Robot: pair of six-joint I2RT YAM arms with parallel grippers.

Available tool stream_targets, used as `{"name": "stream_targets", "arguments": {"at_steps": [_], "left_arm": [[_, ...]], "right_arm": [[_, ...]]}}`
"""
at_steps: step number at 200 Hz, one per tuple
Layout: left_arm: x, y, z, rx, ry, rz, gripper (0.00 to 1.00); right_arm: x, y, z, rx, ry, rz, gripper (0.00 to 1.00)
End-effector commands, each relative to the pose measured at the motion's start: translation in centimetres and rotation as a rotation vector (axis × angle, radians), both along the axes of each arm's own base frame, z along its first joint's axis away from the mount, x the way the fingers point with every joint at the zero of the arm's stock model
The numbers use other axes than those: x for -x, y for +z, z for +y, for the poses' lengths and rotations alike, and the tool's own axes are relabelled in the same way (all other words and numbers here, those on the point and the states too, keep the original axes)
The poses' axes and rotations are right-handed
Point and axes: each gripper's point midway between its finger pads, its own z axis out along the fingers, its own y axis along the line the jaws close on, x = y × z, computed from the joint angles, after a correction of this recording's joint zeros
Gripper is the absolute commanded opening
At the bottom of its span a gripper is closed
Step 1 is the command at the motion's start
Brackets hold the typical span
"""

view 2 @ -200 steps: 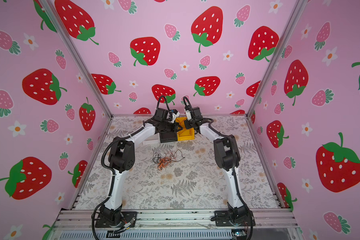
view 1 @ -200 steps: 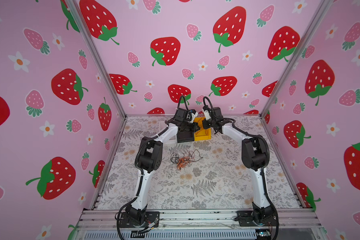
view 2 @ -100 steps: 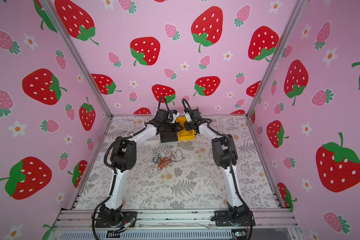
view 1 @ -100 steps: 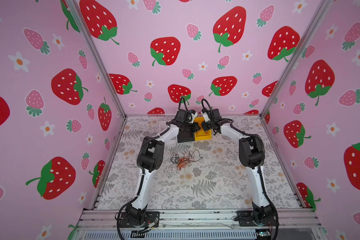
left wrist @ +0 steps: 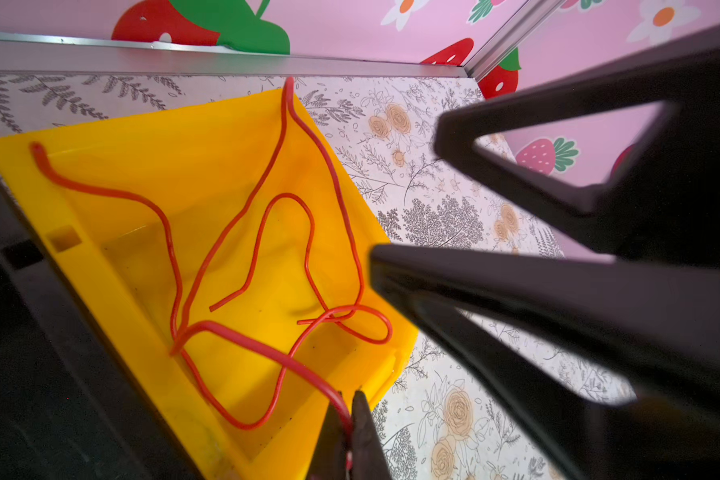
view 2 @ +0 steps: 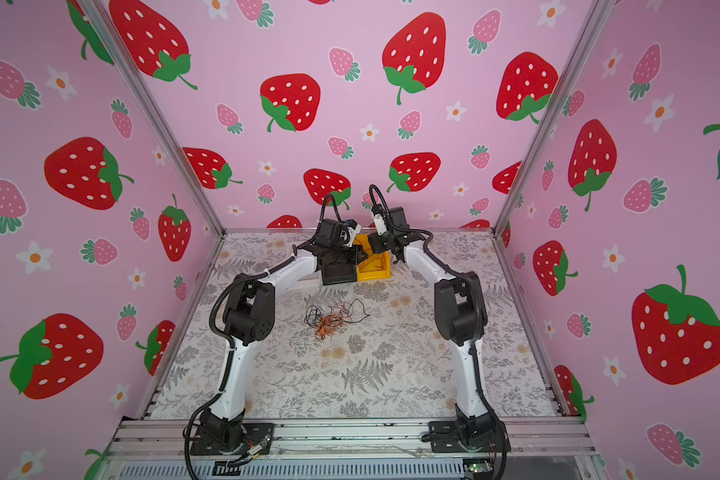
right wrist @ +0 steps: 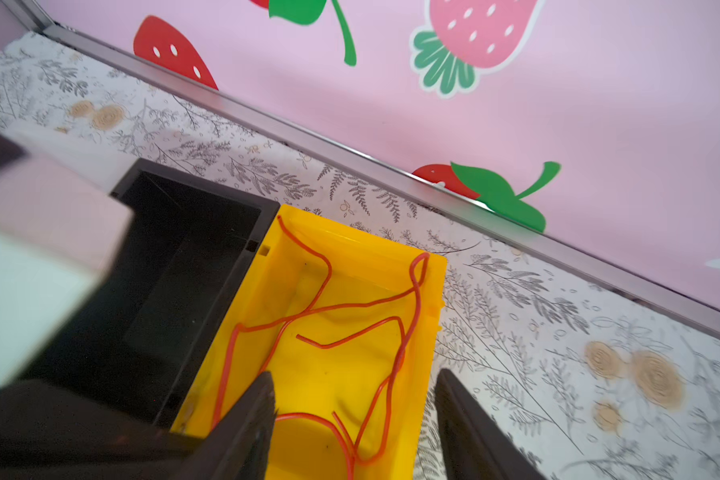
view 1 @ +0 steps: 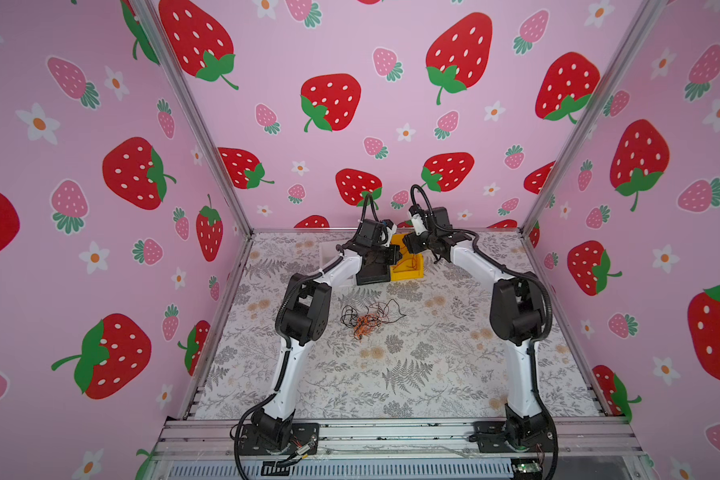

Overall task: Untangle the cables
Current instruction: 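Lower the red wire into the yellow bin and open the right gripper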

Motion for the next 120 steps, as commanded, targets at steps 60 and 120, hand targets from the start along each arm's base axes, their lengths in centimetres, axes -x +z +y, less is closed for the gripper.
{"name": "stream_targets", "arguments": {"at_steps": [60,120], "left_arm": [[-1.4,-1.4,-0.7,-0.074,0.129,-0.046,0.05],[-1.1,-2.5,-0.5,-0.226,0.196,-0.103,0.22]], "right_arm": [[5.3,-0.5,-4.3,0.040,-0.066,0.029,0.64],[7.7,-1.7,-5.9,0.052,-0.093,0.059,0.64]]}}
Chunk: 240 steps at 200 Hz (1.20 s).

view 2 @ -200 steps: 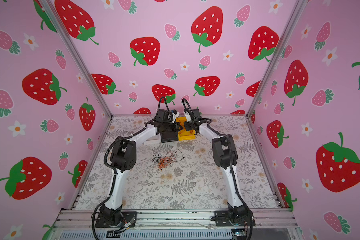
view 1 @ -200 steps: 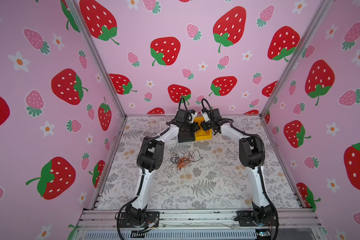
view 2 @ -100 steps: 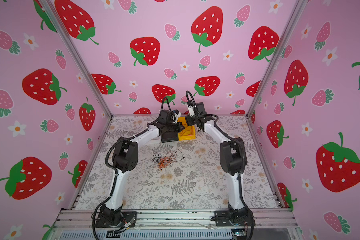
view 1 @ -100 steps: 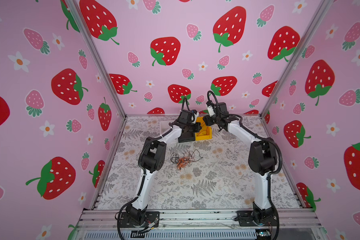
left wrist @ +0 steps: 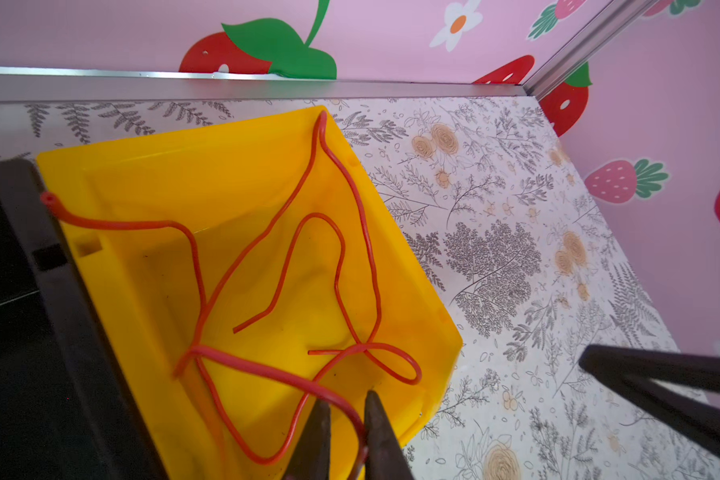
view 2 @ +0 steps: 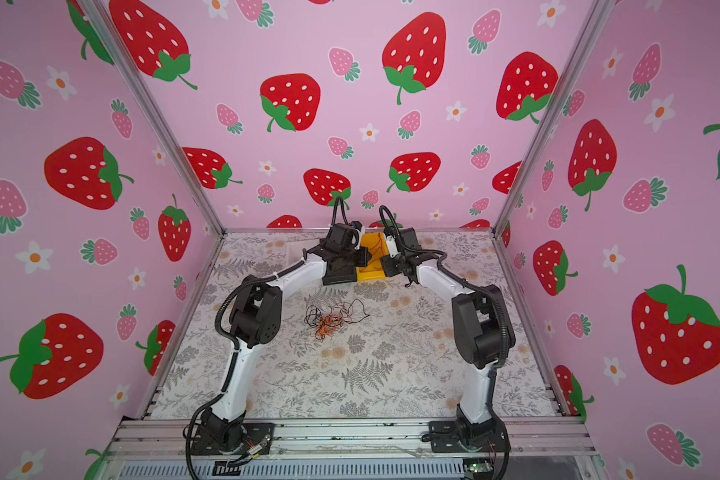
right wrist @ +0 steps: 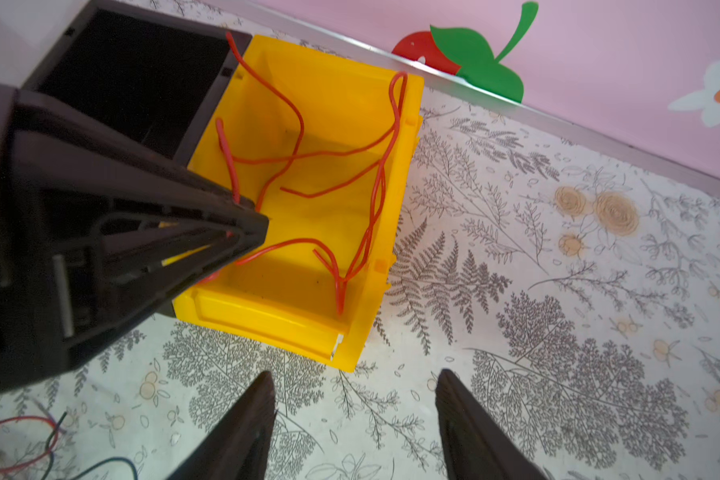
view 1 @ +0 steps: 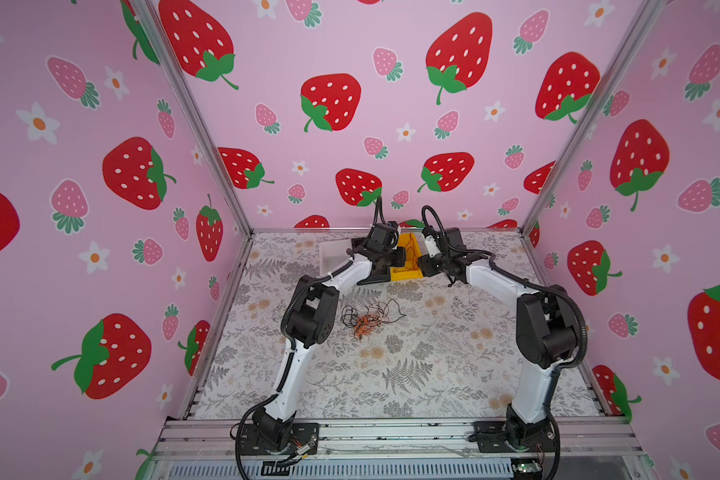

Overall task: Untangle the cables
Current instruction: 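Lower the red wire into the yellow bin and open the right gripper, then move both grippers back over the wire tangle on the table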

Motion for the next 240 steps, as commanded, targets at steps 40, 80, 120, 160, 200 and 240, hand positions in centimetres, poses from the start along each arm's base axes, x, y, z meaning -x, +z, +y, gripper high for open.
{"name": "stream_targets", "arguments": {"at_steps": [40,80,120,160,200,240], "left_arm": [[0.1,0.2,0.4,-0.137,0.062,-0.072,0.42],[0.9,2.7,1.4,-0.163,0.073,-0.103,0.58],[2.4,5.4,1.4,-0.145,0.015,-0.112,0.89],[4.0,7.8,1.7,-0.153,-0.038,-0.118,0.99],[5.3,8.2,3.0,-0.217,-0.067,-0.138,0.99],[6.3,11.4,3.5,-0.206,-0.097,-0.206,0.99]], "right_arm": [[1.4,3.5,-1.8,-0.027,-0.054,-0.081,0.64],[2.4,4.0,-2.7,-0.021,-0.062,-0.077,0.65],[2.8,4.0,-2.9,-0.040,-0.061,-0.055,0.65],[3.2,4.7,-3.0,-0.062,-0.058,-0.056,0.66],[3.9,5.0,-3.8,-0.056,-0.063,-0.054,0.66],[4.6,5.0,-4.3,-0.077,-0.073,-0.045,0.66]]}}
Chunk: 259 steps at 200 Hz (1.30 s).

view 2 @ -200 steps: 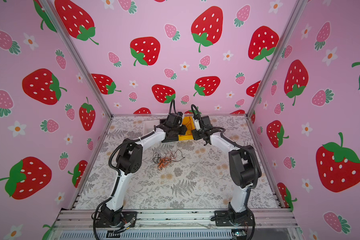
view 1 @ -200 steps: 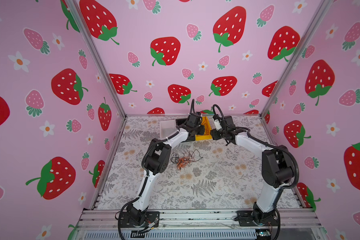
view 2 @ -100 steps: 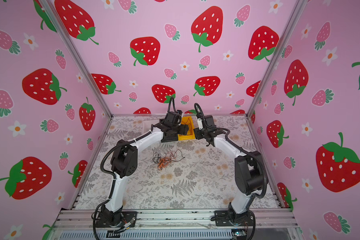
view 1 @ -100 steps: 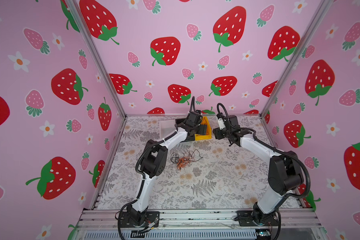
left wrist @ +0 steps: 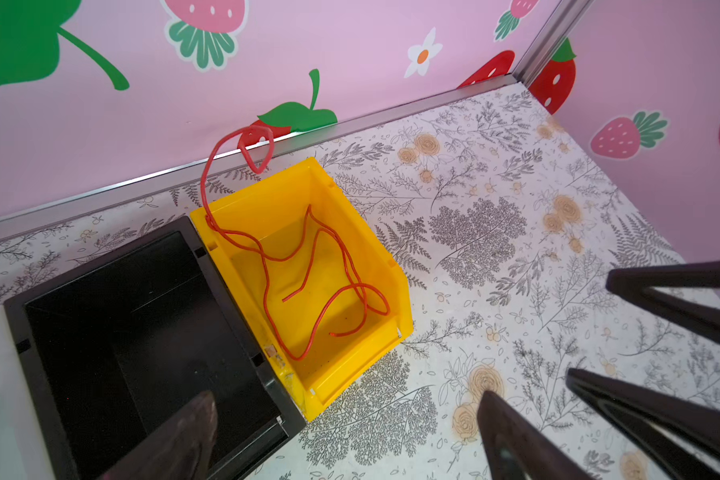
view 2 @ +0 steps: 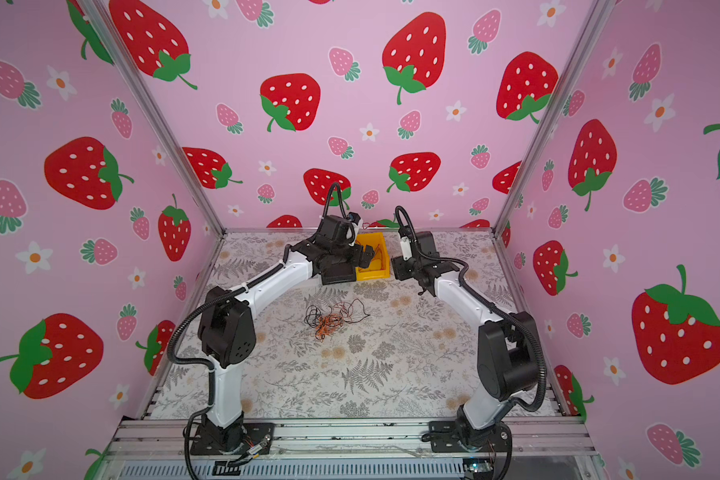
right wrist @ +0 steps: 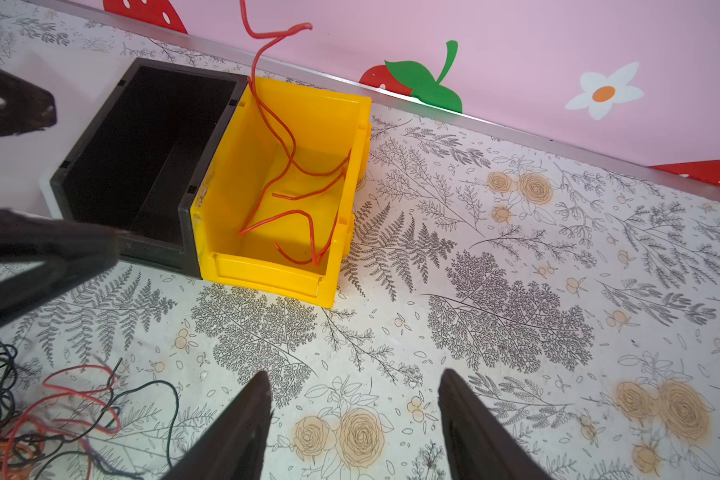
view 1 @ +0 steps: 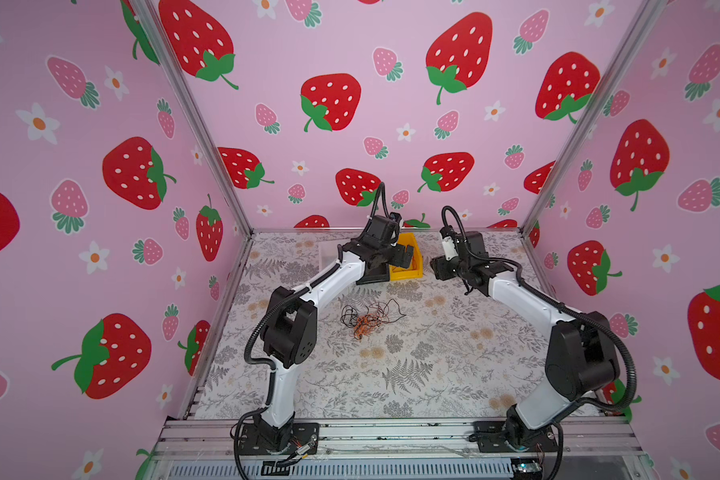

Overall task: Untangle the cables
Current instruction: 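Move both grippers back over the wire tangle on the table, then hold the tangle with the left gripper while right grasps a red wire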

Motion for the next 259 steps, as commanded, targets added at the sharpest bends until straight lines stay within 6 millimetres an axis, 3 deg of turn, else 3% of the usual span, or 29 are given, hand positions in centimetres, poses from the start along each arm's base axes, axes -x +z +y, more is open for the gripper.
{"name": "stream_targets", "arguments": {"at_steps": [1,30,43,54,93,118,147,204,224,246,259], "left_arm": [[1.0,2.9,0.6,-0.011,-0.040,-0.054,0.99],[2.7,5.6,2.2,-0.035,-0.100,-0.099,0.99],[4.0,5.7,3.5,-0.045,-0.141,-0.076,0.98],[5.2,5.2,4.8,-0.053,-0.164,-0.042,0.91],[10.3,1.7,8.0,-0.085,-0.219,0.046,0.64],[13.1,-1.9,9.0,-0.098,-0.234,0.138,0.62],[15.1,-5.5,10.0,-0.114,-0.207,0.246,0.61],[16.3,-9.3,9.4,-0.132,-0.240,0.337,0.61],[16.6,-10.2,9.2,-0.144,-0.248,0.370,0.59],[16.8,-10.6,8.8,-0.144,-0.260,0.374,0.54],[16.7,-10.5,9.0,-0.156,-0.248,0.366,0.46]], "right_arm": [[0.9,0.1,-0.6,-0.023,-0.010,0.020,0.66],[1.5,0.5,-0.4,-0.041,0.014,0.028,0.65],[2.1,0.4,-0.1,-0.048,0.041,0.042,0.64],[2.7,0.2,0.5,-0.059,0.083,0.064,0.62],[6.6,-2.8,4.7,-0.076,0.264,0.181,0.59],[8.4,-5.8,8.4,-0.034,0.351,0.245,0.56],[8.7,-9.1,11.6,0.031,0.407,0.309,0.52],[8.0,-12.4,12.8,0.102,0.402,0.330,0.51],[8.4,-11.9,12.5,0.127,0.401,0.323,0.51],[9.4,-9.5,12.1,0.101,0.411,0.290,0.51],[10.2,-8.1,12.0,0.081,0.421,0.272,0.51]]}}
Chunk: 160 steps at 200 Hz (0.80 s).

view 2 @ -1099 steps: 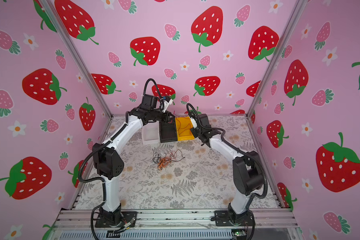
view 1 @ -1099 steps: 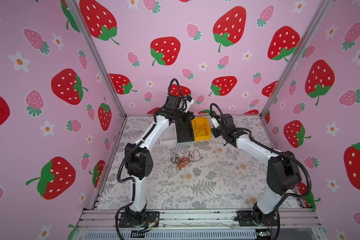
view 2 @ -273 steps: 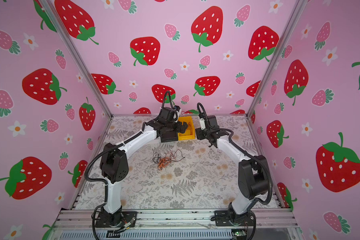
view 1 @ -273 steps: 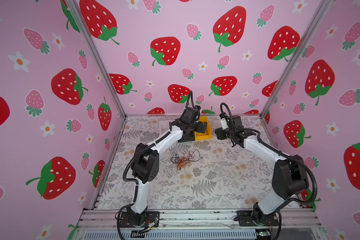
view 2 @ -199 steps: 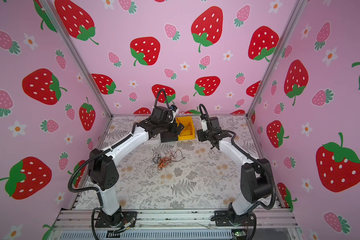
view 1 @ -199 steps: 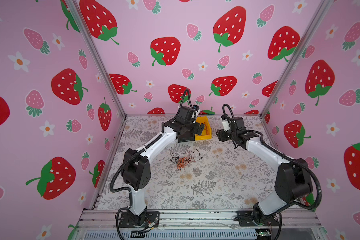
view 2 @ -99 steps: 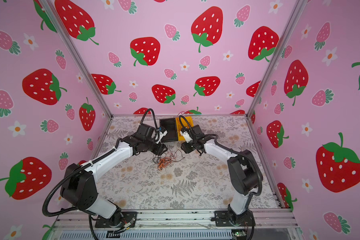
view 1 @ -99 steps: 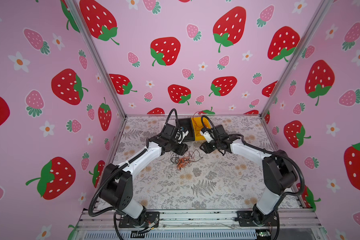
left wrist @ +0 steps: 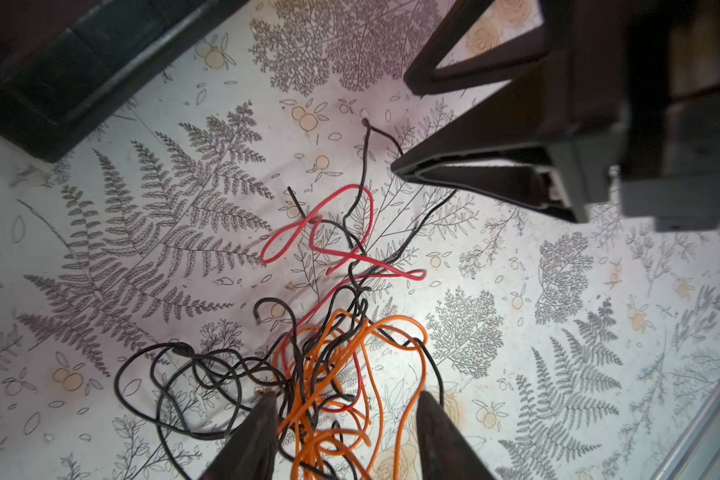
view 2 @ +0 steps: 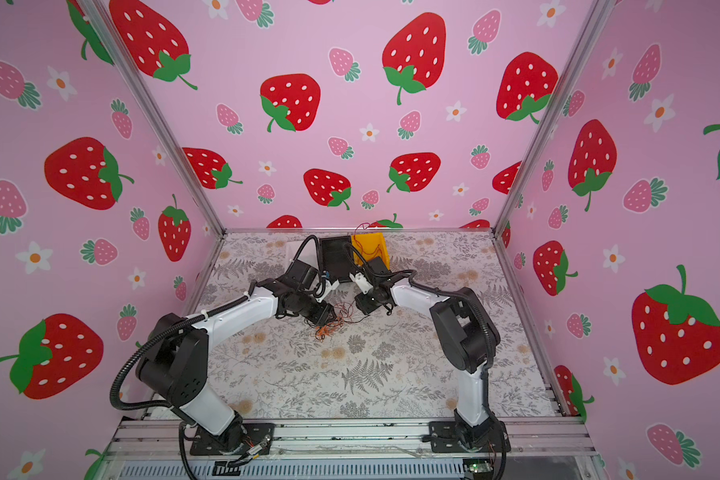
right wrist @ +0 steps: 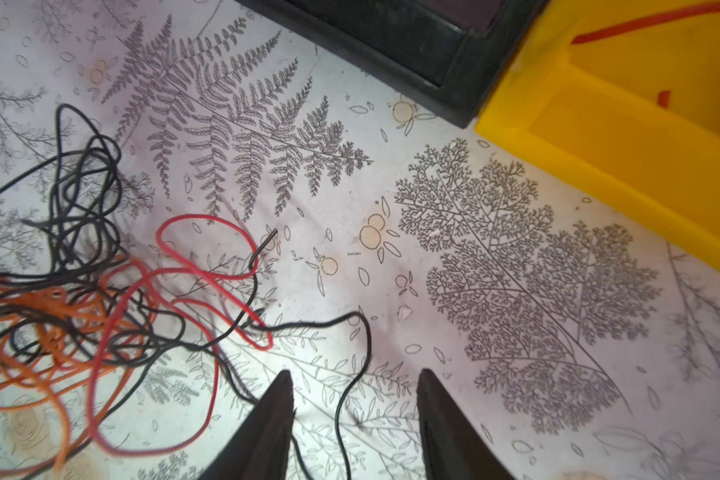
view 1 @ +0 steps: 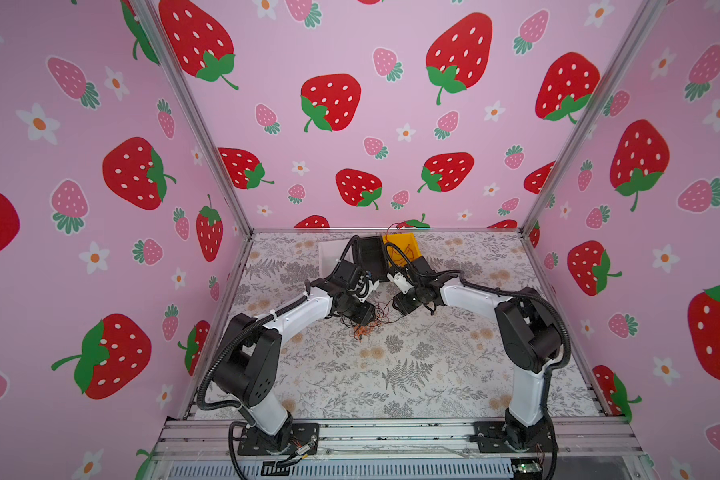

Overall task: Untangle the cables
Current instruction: 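Hold the tangle with the left gripper while right grasps a red wire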

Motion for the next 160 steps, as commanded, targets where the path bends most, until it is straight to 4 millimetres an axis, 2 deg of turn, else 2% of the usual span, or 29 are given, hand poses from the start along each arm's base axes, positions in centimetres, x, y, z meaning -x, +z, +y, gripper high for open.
{"name": "stream_targets", "arguments": {"at_steps": [1,19,35,49,74,111,121,139,160], "left_arm": [[0.1,0.5,-0.4,0.007,-0.017,-0.015,0.46],[0.0,1.2,-0.3,0.025,0.003,-0.047,0.44],[0.1,2.2,-0.3,0.063,0.016,-0.088,0.44],[0.5,2.8,-0.5,0.096,0.006,-0.109,0.48],[1.2,2.4,-0.3,0.096,0.000,-0.095,0.52],[1.7,0.7,0.1,0.087,0.019,-0.071,0.56],[1.7,0.5,0.2,0.084,0.024,-0.069,0.57],[1.5,-0.1,0.3,0.070,0.029,-0.061,0.57],[1.5,-0.6,0.2,0.066,0.025,-0.046,0.57]], "right_arm": [[1.4,3.7,-0.1,-0.037,0.029,-0.046,0.51],[3.3,4.4,0.8,-0.091,0.071,-0.009,0.51],[4.8,3.8,2.1,-0.107,0.118,0.022,0.50],[5.3,3.0,3.0,-0.113,0.141,0.042,0.49],[5.3,2.2,4.4,-0.136,0.153,0.077,0.46],[4.4,1.3,4.8,-0.122,0.125,0.076,0.41],[4.4,1.0,5.0,-0.122,0.127,0.083,0.38],[4.2,0.8,4.6,-0.101,0.116,0.081,0.20],[4.3,1.7,4.4,-0.116,0.110,0.063,0.11]]}}
